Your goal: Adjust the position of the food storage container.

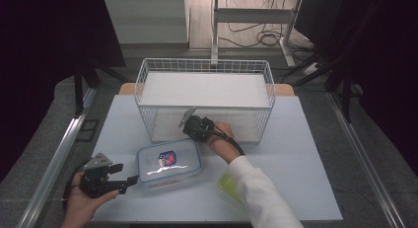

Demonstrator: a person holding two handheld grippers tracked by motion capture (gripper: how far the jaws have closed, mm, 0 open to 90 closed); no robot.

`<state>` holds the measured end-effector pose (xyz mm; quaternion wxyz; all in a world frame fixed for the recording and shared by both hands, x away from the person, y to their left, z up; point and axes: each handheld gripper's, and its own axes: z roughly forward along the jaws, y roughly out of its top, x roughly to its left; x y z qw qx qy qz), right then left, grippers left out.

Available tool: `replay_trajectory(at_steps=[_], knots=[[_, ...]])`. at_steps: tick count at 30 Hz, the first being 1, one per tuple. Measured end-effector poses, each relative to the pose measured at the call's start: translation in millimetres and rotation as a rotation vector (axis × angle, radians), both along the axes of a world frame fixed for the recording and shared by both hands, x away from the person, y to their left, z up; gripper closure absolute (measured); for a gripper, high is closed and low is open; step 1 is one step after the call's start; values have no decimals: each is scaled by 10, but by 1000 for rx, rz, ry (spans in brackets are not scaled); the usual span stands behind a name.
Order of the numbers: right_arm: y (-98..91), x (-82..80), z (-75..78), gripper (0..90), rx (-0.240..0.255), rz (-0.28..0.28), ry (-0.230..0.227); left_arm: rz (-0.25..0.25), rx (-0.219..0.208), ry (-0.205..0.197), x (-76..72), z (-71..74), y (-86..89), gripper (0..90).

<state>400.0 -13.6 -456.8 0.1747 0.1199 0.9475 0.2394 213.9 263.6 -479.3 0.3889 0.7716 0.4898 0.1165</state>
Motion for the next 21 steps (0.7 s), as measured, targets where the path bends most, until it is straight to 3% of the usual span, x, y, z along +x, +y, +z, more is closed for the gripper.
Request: replay_trajectory(at_steps=[5,6,7,8,10,14,21], knots=[[-1,-46,42,894,-20,38,-4,18,-12,-8,-1,7,49,249],[-3,-64,59,894,-12,44,7,18,-12,-8,-1,5,54,249],[2,-78,68,893,-3,67,52,19,-14,-7,2,3,57,249],[23,-115,50,893,-13,80,37,20,-16,-6,5,1,58,249],[60,-149,50,893,-44,71,-39,21,-15,-6,4,-2,57,249],[74,-36,50,892,-35,18,-50,17,-14,-11,-13,12,51,249],[98,82,-55,893,-32,34,11,17,-13,-9,-3,-6,66,249]])
